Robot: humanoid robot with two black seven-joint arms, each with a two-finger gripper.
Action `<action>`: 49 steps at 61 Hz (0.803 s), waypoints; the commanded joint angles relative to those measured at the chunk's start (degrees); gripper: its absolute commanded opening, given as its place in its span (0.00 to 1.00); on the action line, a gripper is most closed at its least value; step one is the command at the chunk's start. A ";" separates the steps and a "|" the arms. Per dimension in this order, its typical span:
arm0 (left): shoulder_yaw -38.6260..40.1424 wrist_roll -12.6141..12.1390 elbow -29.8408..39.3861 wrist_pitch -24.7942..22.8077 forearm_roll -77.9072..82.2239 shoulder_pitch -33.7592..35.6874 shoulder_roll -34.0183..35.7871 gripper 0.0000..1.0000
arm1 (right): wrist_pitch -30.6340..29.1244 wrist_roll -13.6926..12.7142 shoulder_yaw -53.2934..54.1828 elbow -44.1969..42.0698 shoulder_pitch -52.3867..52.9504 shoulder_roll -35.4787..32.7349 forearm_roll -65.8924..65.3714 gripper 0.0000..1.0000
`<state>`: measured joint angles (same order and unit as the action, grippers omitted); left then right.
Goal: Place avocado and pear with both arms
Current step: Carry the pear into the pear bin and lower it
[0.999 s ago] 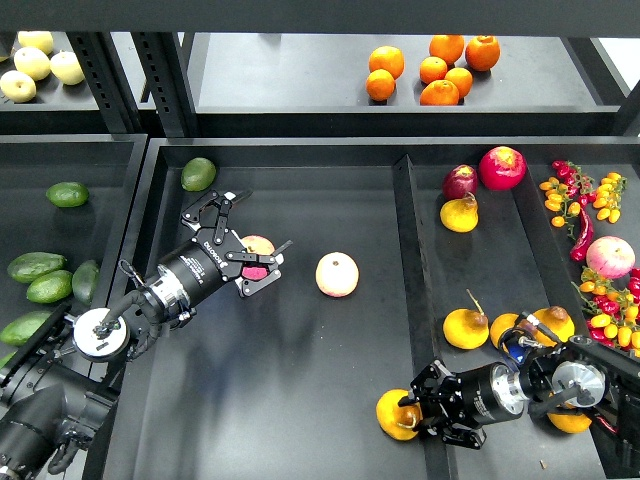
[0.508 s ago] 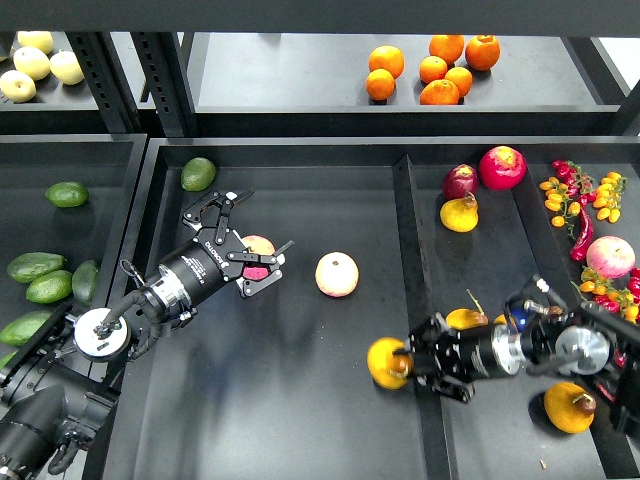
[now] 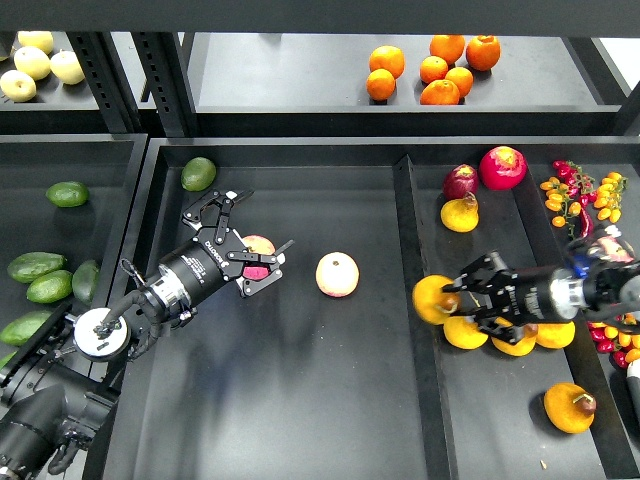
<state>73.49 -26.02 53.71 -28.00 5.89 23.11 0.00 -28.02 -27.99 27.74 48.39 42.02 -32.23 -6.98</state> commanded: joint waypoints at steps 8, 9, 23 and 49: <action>-0.01 0.00 -0.01 0.00 0.00 0.00 0.00 0.99 | 0.02 -0.01 -0.14 0.66 -0.98 -3.89 0.56 0.04; -0.01 0.00 -0.01 0.00 0.00 0.00 0.00 0.99 | 0.02 -0.01 -0.14 0.66 -1.07 -4.15 0.56 0.04; -0.01 0.00 -0.10 0.00 0.00 0.00 0.00 0.99 | 0.02 -0.01 -0.23 0.66 -3.18 -6.17 0.65 0.04; -0.10 0.00 -0.01 0.00 0.00 0.00 0.00 0.99 | 0.02 -0.01 -0.23 1.62 -8.80 -7.93 0.04 0.05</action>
<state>73.45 -26.02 53.69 -28.00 5.89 23.11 0.00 -27.99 -28.00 27.50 49.45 34.02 -40.07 -6.83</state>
